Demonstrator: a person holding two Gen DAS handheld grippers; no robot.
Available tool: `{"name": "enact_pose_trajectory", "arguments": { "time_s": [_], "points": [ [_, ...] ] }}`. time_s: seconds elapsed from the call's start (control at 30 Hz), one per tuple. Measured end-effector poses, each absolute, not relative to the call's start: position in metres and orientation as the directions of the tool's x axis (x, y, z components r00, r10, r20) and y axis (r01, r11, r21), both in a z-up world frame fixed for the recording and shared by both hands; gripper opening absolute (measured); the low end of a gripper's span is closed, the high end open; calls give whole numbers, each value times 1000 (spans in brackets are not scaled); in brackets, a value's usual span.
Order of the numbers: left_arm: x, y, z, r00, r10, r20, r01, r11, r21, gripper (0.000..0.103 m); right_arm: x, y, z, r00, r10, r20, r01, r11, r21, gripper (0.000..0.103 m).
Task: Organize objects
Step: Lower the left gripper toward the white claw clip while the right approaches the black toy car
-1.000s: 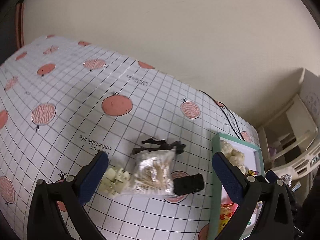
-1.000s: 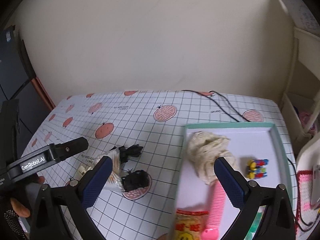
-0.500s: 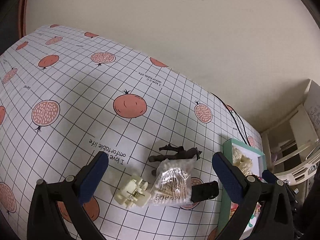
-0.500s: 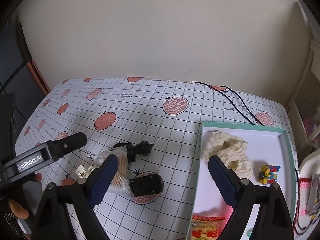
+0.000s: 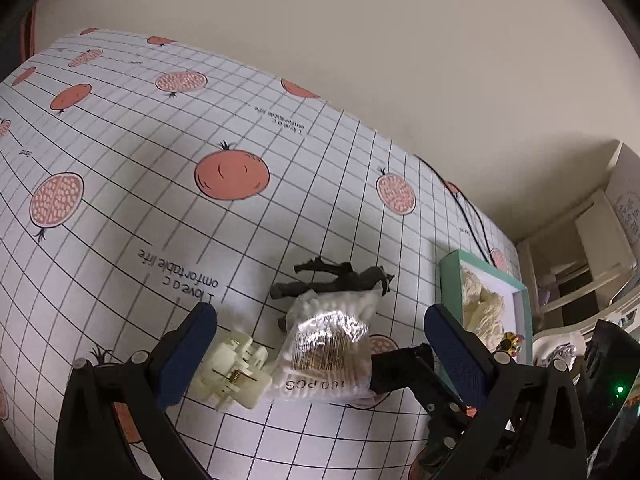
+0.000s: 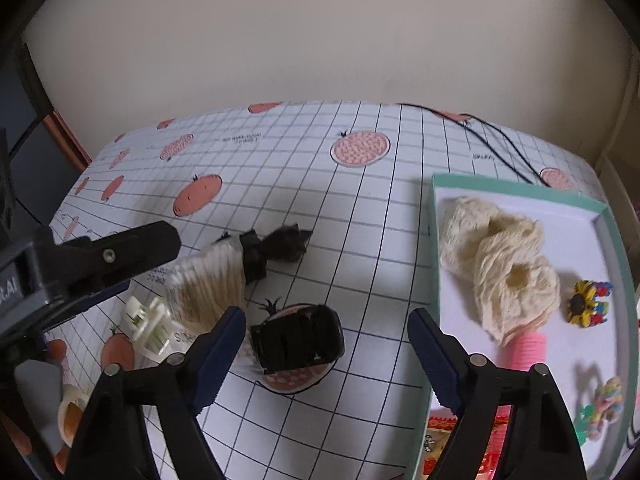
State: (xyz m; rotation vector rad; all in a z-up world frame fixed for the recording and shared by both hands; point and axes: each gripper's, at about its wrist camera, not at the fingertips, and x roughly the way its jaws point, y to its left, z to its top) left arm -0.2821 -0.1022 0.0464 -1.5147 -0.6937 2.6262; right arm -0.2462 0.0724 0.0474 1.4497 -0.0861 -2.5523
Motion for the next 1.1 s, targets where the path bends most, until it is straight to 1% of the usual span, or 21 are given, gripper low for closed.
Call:
{"name": "enact_pose_trajectory", "arguments": {
  "time_s": [0.33,0.57,0.67,0.83,1.0,1.1],
  "points": [
    [-285,-83,26,-476,226,-850,186,-918,-349,103,-247,70,29,-475,-222,-852,145,-974,174,81],
    [-287,-76,16,-449,182,-875,192,-936,-294,103,-247,69,18,-463,-221,-858,135,-975,177,76],
    [-287,-77,13,-445,176,-878,199,-937,-289,103,-246,69,18,-469,-225,-854,132,-974,184,74],
    [-289,-79,9,-433,168,-886,221,-933,-285,103,-246,68,19,-476,-233,-848,133,-972,192,67],
    [-289,-76,11,-435,158,-887,213,-939,-271,102,-245,68,21,-478,-257,-840,131,-966,221,54],
    [-290,-75,11,-430,148,-891,214,-942,-260,100,-244,67,22,-481,-255,-839,129,-967,220,50]
  ]
}}
